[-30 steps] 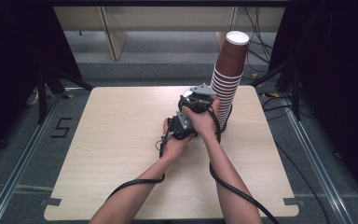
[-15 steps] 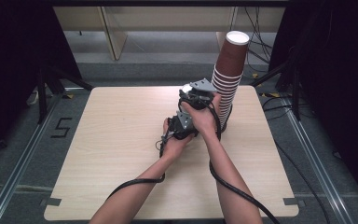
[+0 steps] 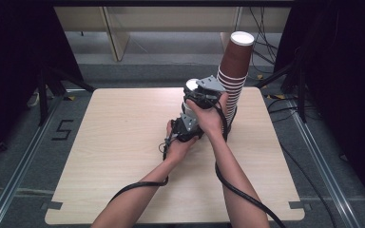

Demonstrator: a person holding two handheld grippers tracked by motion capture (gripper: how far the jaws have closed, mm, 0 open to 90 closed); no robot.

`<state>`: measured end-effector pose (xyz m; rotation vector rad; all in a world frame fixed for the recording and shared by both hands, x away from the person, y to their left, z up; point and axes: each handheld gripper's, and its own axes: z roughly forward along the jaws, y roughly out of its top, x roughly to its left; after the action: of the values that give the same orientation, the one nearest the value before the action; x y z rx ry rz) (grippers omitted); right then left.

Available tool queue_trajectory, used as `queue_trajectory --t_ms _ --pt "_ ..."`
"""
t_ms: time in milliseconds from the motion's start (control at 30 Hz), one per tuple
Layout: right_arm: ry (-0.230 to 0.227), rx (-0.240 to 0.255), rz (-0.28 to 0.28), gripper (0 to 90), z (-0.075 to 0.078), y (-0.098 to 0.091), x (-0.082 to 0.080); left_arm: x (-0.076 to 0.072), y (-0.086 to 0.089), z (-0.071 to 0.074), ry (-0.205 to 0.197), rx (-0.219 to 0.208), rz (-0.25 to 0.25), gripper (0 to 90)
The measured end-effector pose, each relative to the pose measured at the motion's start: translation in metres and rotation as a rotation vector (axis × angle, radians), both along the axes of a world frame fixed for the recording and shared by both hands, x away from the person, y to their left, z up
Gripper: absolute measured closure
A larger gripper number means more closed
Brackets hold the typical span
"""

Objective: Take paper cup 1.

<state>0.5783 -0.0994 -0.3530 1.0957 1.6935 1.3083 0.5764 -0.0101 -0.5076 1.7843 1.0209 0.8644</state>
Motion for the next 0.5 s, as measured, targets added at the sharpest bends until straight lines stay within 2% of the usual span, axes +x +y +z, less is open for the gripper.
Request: queue_trajectory --t_ms 67,167,200,300,367,400,500 --pt "-0.019 -0.004 0.005 35.9 0.003 -0.001 -0.001 0.0 0.0 0.0 0.0 0.0 0.001 22.5" --pt "-0.02 0.018 0.003 35.8 0.008 -0.002 -0.005 0.0 0.0 0.0 0.0 0.0 0.001 22.5" --pt "-0.037 0.026 0.008 35.9 0.01 -0.003 -0.007 0.0 0.0 0.0 0.001 0.0 0.001 22.5" --pt "-0.046 0.034 0.01 35.8 0.011 -0.004 -0.009 0.0 0.0 0.0 0.004 0.003 -0.001 22.3" --pt "-0.043 0.075 0.018 35.8 0.013 -0.006 -0.011 0.001 0.002 0.0 0.013 0.016 -0.002 19.3" --pt "-0.049 0.074 0.016 35.8 0.014 -0.009 -0.013 0.0 0.003 0.0 0.018 0.013 -0.006 13.8" --pt "-0.045 0.101 0.024 35.8 0.014 -0.01 -0.015 -0.004 0.01 0.003 0.012 0.036 -0.02 12.9"
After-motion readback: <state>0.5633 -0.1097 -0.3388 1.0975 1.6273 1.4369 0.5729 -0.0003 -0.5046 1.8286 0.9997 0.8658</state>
